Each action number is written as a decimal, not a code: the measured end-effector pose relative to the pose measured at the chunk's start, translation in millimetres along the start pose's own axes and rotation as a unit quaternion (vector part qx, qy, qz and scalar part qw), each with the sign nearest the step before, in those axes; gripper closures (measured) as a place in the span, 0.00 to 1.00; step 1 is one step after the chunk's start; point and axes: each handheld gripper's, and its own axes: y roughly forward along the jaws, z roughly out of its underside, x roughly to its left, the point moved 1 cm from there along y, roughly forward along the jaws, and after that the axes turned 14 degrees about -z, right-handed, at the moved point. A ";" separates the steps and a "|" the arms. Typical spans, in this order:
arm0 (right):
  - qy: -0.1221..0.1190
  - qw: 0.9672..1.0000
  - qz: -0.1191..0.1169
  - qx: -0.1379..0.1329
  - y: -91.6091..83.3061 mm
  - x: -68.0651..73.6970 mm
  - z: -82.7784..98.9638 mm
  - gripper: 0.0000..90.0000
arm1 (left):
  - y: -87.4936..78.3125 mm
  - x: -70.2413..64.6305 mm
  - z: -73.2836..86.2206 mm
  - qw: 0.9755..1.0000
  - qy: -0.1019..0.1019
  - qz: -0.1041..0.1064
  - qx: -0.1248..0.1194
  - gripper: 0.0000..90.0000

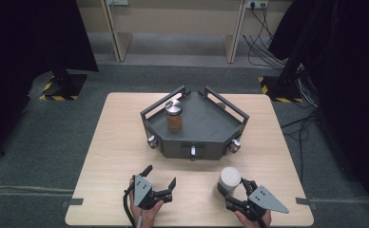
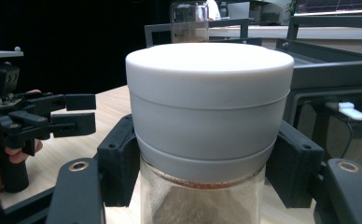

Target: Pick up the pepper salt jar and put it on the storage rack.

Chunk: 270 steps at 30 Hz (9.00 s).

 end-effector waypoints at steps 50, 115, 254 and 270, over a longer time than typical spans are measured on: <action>-0.020 0.999 0.032 -0.013 79.0 -42.3 -143.2 0.40 | -0.3 3.0 1.6 1.000 -0.009 0.005 -0.004 0.00; 0.012 0.993 0.111 -0.024 147.3 -77.8 -114.2 0.01 | -0.5 2.3 1.5 1.000 -0.010 0.002 -0.002 0.00; 0.042 0.999 0.013 -0.006 40.2 -18.2 40.2 0.01 | 0.3 1.0 0.1 1.000 -0.006 0.002 0.002 0.00; 0.041 0.999 0.013 -0.006 40.2 -18.0 40.3 0.01 | 0.3 0.9 0.0 1.000 -0.007 0.002 0.003 0.00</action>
